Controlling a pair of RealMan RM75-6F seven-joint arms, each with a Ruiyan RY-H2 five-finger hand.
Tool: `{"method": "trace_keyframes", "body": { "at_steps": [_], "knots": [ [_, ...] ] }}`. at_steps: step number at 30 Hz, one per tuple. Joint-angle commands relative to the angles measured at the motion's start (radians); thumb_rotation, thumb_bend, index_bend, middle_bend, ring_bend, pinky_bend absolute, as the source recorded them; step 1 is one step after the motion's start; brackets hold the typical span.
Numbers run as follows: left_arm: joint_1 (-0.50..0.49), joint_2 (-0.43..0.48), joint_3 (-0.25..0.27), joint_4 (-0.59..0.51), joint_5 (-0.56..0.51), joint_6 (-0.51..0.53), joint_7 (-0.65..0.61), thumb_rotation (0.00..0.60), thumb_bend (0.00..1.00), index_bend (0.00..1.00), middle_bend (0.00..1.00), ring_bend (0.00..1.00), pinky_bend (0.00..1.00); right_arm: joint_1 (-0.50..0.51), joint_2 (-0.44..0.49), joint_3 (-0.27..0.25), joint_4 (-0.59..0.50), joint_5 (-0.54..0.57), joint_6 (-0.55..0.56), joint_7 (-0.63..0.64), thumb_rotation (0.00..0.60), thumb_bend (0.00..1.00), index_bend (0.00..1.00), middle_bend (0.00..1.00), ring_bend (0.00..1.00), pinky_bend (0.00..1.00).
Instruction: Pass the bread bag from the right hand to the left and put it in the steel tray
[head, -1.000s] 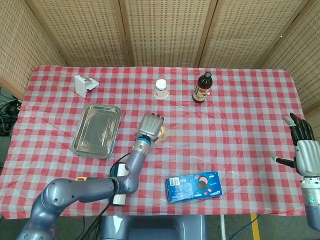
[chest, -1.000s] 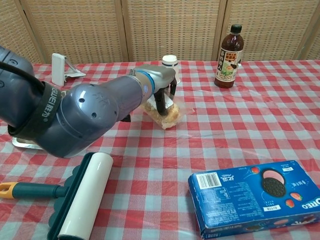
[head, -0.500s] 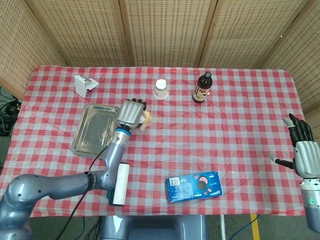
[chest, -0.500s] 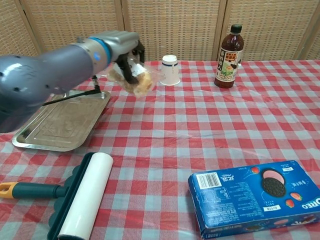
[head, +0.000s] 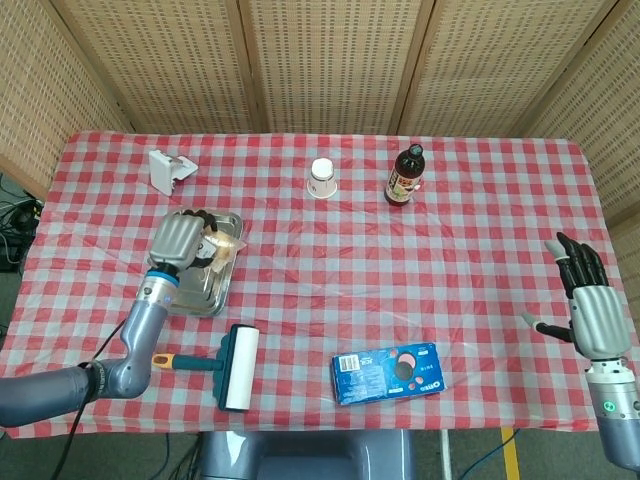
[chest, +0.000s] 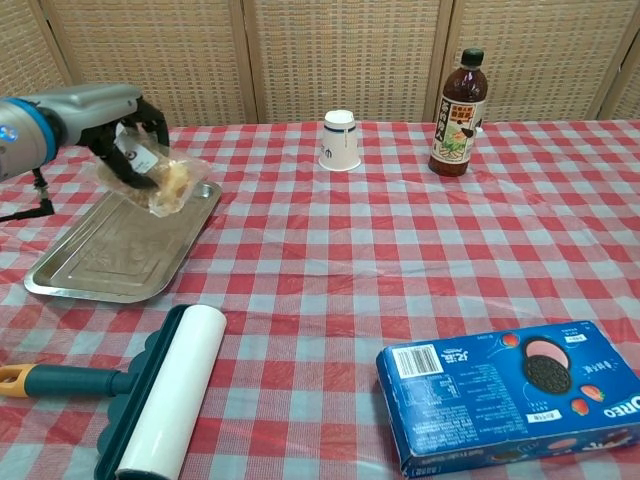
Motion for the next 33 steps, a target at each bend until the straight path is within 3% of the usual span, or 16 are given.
{"method": "trace_keyframes", "body": {
  "at_steps": [1,4,6,7,10,12,15,27,33],
  "knots": [
    [0.029,0.014,0.023,0.020,0.030,-0.028,-0.039,0.600,0.48,0.58,0.33,0.34,0.40,0.000,-0.001,-0.001,-0.004,-0.004,0.000,-0.006,0.600,0.02,0.08,0.00,0.00,0.05],
    [0.046,0.018,0.027,0.032,0.047,-0.040,-0.059,0.600,0.46,0.56,0.32,0.32,0.39,0.001,-0.001,0.000,-0.006,-0.003,-0.005,-0.006,0.600,0.02,0.08,0.00,0.00,0.05],
    [0.057,0.019,0.031,0.047,0.058,-0.042,-0.067,0.600,0.33,0.51,0.27,0.29,0.35,0.001,-0.002,-0.001,-0.005,-0.002,-0.009,-0.004,0.600,0.02,0.08,0.00,0.00,0.05],
    [0.062,0.020,0.035,0.055,0.062,-0.046,-0.067,0.600,0.22,0.44,0.20,0.24,0.29,0.002,-0.002,0.000,-0.004,-0.003,-0.009,-0.002,0.600,0.02,0.08,0.00,0.00,0.05],
    [0.067,0.037,0.039,0.059,0.046,-0.095,-0.066,0.600,0.04,0.20,0.01,0.04,0.08,0.000,-0.004,0.000,-0.001,-0.009,-0.003,-0.002,0.600,0.02,0.08,0.00,0.00,0.05],
    [0.067,0.043,0.035,0.058,0.038,-0.110,-0.064,0.600,0.02,0.09,0.00,0.00,0.01,0.000,-0.004,0.000,-0.002,-0.012,-0.001,-0.002,0.600,0.02,0.08,0.00,0.00,0.05],
    [0.069,0.045,0.028,0.057,0.037,-0.118,-0.067,0.600,0.01,0.02,0.00,0.00,0.00,-0.001,-0.004,0.000,-0.003,-0.015,0.001,-0.003,0.600,0.02,0.08,0.00,0.00,0.05],
    [0.125,0.093,0.001,-0.025,0.106,-0.058,-0.139,0.600,0.01,0.01,0.00,0.00,0.00,-0.006,-0.003,0.000,-0.003,-0.020,0.008,-0.008,0.600,0.02,0.08,0.00,0.00,0.03],
    [0.256,0.168,0.036,-0.167,0.290,0.147,-0.248,0.600,0.01,0.01,0.00,0.00,0.00,-0.008,-0.005,0.002,-0.006,-0.010,0.003,-0.035,0.600,0.02,0.08,0.00,0.00,0.01]
  ]
}}
